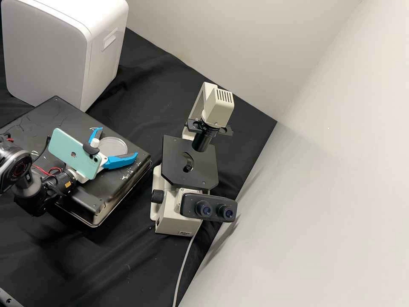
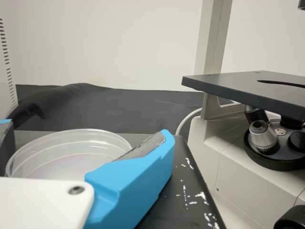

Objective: Place the petri dish on the microscope

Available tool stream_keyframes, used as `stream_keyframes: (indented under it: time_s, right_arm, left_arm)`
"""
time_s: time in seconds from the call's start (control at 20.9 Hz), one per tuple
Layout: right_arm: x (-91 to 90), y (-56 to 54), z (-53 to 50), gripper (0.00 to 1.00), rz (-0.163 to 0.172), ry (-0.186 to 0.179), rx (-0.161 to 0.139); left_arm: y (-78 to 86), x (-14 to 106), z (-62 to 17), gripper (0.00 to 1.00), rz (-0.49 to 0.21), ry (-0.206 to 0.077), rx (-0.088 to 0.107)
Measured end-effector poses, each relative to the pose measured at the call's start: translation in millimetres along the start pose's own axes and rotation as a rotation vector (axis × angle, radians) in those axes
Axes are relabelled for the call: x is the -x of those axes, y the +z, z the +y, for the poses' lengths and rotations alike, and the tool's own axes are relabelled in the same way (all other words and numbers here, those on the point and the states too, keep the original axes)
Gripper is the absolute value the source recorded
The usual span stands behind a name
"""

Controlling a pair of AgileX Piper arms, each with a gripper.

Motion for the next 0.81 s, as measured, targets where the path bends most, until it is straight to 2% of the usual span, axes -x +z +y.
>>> stream_keyframes:
  time_s: [0.48,0.81]
  right_arm:
    - [-0.1,1.4,2.1,0.00,-0.005,-0.008,-0.034]
    - [4.0,2.0,6.4,0.00,-0.014,-0.023,-0.028]
  left_arm:
    - [-0.5,0.0,0.1,1.00,0.000,0.000,-0.003]
    - [-2.0,-0.1,0.4,1.00,0.002,0.001,-0.009]
